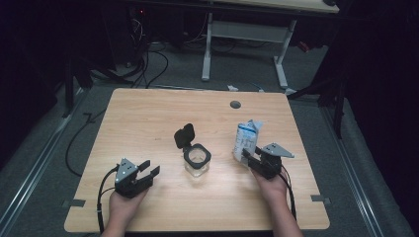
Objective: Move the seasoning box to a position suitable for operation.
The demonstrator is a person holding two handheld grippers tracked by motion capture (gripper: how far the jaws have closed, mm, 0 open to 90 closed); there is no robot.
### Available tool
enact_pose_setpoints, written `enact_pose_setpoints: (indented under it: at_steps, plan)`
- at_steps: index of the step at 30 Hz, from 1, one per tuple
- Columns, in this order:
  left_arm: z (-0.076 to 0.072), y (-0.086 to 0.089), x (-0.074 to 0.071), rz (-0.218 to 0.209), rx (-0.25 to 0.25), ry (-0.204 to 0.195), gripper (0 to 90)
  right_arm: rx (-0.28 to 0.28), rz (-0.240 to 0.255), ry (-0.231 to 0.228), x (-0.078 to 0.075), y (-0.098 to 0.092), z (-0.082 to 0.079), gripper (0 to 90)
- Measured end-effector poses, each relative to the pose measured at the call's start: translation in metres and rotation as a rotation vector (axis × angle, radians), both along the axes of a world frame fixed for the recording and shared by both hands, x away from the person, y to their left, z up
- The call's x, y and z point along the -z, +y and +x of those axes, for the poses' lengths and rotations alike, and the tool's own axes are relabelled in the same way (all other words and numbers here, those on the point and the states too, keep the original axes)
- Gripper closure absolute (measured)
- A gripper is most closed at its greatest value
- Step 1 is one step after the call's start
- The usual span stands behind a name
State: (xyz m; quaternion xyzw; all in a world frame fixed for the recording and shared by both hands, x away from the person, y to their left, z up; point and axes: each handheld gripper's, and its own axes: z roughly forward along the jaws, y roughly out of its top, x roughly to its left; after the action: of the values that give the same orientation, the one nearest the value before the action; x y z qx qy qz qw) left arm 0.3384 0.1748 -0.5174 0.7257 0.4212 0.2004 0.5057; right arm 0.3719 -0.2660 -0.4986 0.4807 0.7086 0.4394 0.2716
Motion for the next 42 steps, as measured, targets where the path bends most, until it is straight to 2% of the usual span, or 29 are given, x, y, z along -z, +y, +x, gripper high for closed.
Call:
enact_pose_setpoints:
  at_steps: [4, 10, 12, 19, 26, 31, 42]
  plan:
    - [0.0001, 0.0006, 0.0005, -0.001, -0.003, 0.002, 52.1, 0.002, -0.006, -0.004, -0.0005, -0.0003, 0.0002, 60.6]
    - [-0.0001, 0.0006, 0.0011, 0.001, -0.005, 0.002, 51.5, 0.007, -0.020, -0.018, -0.0012, -0.0004, -0.0011, 70.5]
    - [0.0000, 0.0004, 0.0015, 0.002, -0.007, 0.002, 51.5, 0.000, -0.022, -0.025, -0.0014, -0.0013, -0.0017, 76.4]
    - [0.0002, 0.0001, 0.0020, 0.006, -0.005, 0.002, 51.2, -0.024, -0.023, -0.031, -0.0006, -0.0017, -0.0034, 83.5]
    - [0.0002, 0.0008, 0.0019, 0.004, -0.006, 0.002, 50.7, -0.046, -0.022, -0.042, 0.0001, -0.0012, -0.0046, 85.8]
    - [0.0003, 0.0016, 0.0018, 0.000, -0.005, 0.001, 50.4, -0.058, 0.000, -0.050, 0.0020, -0.0020, -0.0063, 87.9]
    - [0.0005, 0.0000, 0.0029, -0.001, 0.003, 0.005, 50.1, -0.081, -0.013, -0.064, 0.0029, -0.0024, -0.0084, 88.4]
